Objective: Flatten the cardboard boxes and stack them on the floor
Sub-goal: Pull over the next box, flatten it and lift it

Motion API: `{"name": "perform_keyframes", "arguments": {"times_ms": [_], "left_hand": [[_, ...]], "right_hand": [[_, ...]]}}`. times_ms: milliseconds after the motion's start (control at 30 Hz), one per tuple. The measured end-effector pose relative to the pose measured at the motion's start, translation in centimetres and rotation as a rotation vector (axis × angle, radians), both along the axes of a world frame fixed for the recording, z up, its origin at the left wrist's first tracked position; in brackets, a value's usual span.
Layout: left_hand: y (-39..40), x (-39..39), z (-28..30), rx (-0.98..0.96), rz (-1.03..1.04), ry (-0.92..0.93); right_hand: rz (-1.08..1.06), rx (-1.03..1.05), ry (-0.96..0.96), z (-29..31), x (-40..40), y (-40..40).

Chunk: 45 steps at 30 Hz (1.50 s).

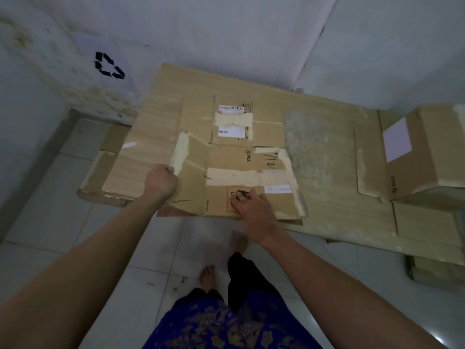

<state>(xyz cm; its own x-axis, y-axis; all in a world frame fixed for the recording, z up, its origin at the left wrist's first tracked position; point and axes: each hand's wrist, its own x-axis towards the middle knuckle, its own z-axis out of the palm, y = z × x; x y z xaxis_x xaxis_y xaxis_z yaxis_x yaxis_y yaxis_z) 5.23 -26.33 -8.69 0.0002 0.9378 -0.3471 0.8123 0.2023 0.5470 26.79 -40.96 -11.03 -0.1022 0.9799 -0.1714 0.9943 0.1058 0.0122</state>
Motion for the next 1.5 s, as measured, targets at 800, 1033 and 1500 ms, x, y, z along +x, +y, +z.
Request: {"name": "perform_keyframes", "arguments": {"times_ms": [800, 1033, 1500], "left_hand": [[17.9, 12.7, -3.8, -0.217, -0.064, 0.123], [20.9, 15.8, -6.3, -0.200, 0.179, 0.285], [20.0, 12.6, -6.2, 0.037, 0.028, 0.128]], "right_hand": [[-0.763, -0.122, 0.404, -6.0, 14.9, 19.8], [-0.977, -0.124, 0.418, -7.0, 18.0, 21.8], [-1.175, -0.039, 0.716, -6.6, 18.4, 22.1]]}}
